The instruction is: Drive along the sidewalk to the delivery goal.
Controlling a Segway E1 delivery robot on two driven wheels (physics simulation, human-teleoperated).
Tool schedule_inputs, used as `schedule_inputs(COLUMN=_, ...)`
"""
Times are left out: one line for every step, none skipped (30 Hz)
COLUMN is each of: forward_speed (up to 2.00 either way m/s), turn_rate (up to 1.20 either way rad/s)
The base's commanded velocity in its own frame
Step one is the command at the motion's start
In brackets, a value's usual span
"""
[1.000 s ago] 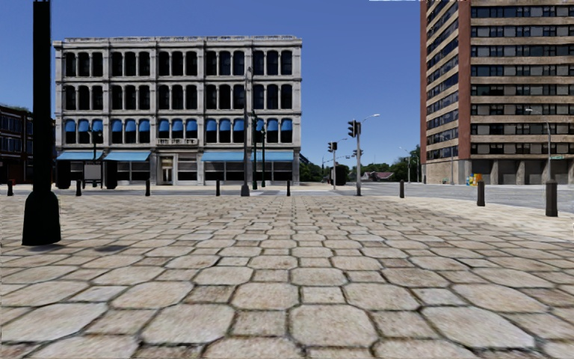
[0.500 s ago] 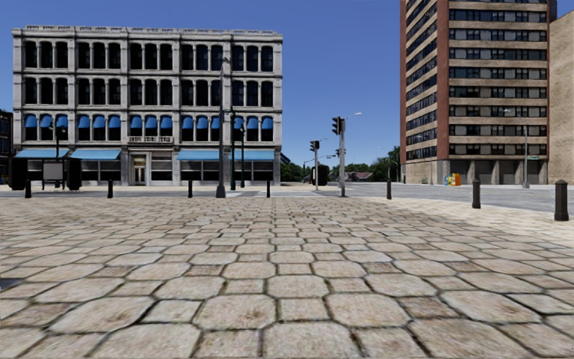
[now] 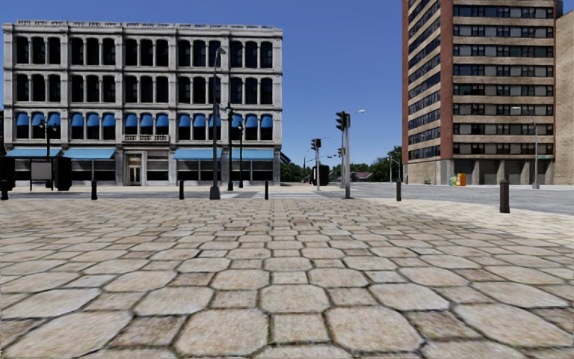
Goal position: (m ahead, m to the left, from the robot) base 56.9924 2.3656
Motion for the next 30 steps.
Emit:
schedule_inputs(forward_speed=2.0, turn_rate=0.0)
schedule_inputs(forward_speed=2.0, turn_rate=0.0)
schedule_inputs(forward_speed=2.0, turn_rate=0.0)
schedule_inputs(forward_speed=2.0, turn_rate=0.0)
schedule_inputs(forward_speed=2.0, turn_rate=0.0)
schedule_inputs(forward_speed=2.0, turn_rate=0.0)
schedule_inputs(forward_speed=2.0, turn_rate=0.0)
schedule_inputs(forward_speed=2.0, turn_rate=0.0)
schedule_inputs(forward_speed=2.0, turn_rate=0.0)
schedule_inputs(forward_speed=2.0, turn_rate=0.0)
schedule_inputs(forward_speed=2.0, turn_rate=0.0)
schedule_inputs(forward_speed=2.0, turn_rate=0.0)
schedule_inputs(forward_speed=2.0, turn_rate=0.0)
schedule_inputs(forward_speed=2.0, turn_rate=0.0)
schedule_inputs(forward_speed=2.0, turn_rate=0.0)
schedule_inputs(forward_speed=2.0, turn_rate=0.0)
schedule_inputs(forward_speed=2.0, turn_rate=0.0)
schedule_inputs(forward_speed=2.0, turn_rate=0.0)
schedule_inputs(forward_speed=2.0, turn_rate=0.0)
schedule_inputs(forward_speed=2.0, turn_rate=0.0)
schedule_inputs(forward_speed=2.0, turn_rate=0.0)
schedule_inputs(forward_speed=2.0, turn_rate=0.0)
schedule_inputs(forward_speed=2.0, turn_rate=0.0)
schedule_inputs(forward_speed=2.0, turn_rate=0.0)
schedule_inputs(forward_speed=2.0, turn_rate=0.0)
schedule_inputs(forward_speed=2.0, turn_rate=0.0)
schedule_inputs(forward_speed=2.0, turn_rate=0.0)
schedule_inputs(forward_speed=2.0, turn_rate=0.0)
schedule_inputs(forward_speed=2.0, turn_rate=0.0)
schedule_inputs(forward_speed=2.0, turn_rate=0.0)
